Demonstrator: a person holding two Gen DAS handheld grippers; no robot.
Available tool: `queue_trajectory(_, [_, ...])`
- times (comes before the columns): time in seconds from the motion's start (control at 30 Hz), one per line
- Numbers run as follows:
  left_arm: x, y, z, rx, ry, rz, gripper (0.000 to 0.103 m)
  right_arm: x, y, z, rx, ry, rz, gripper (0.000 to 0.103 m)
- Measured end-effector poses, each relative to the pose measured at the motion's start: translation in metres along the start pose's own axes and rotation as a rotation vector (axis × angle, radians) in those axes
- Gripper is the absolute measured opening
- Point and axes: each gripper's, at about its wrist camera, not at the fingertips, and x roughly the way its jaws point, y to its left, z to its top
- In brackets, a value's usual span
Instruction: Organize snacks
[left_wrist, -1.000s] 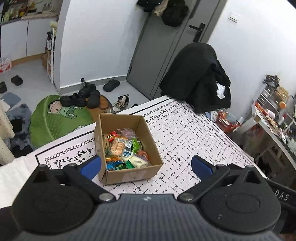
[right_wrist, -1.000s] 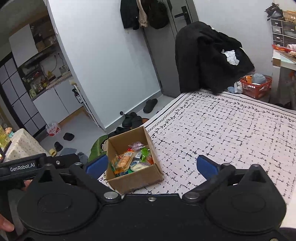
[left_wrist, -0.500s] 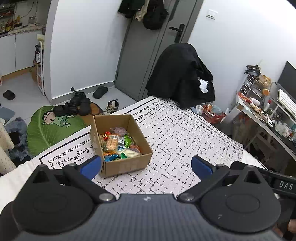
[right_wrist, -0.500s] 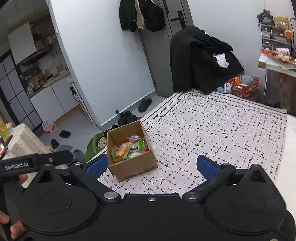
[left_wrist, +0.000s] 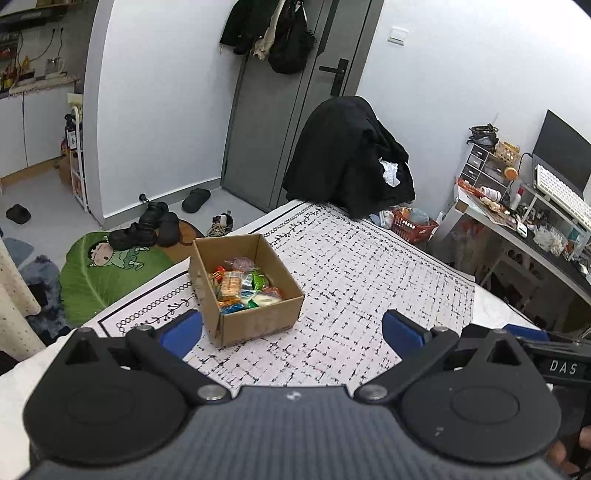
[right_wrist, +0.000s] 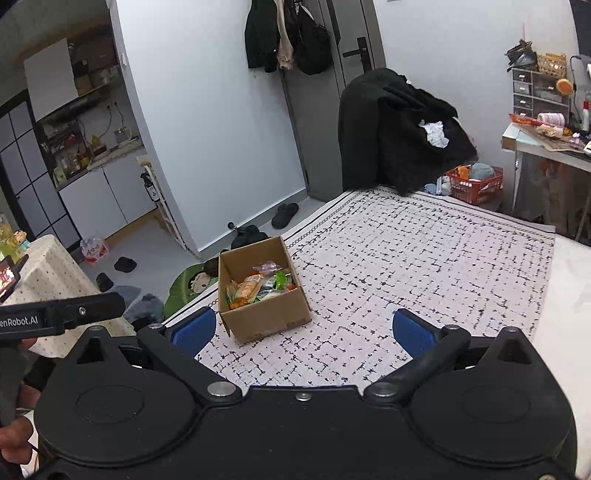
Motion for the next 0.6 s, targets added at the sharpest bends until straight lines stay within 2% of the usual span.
queue_trajectory(0.2, [-0.014, -0.002, -0.011, 0.035, 0.013, 0.046, 0.103, -0.018, 0.002, -0.009, 0.007, -0.011, -0.014, 0.103])
queue_trajectory(0.6, [-0.041, -0.002, -0.036, 0.069, -0.005, 0.027, 0.103, -0.042, 0.005, -0.035, 0.014, -0.034, -0.063, 0.103])
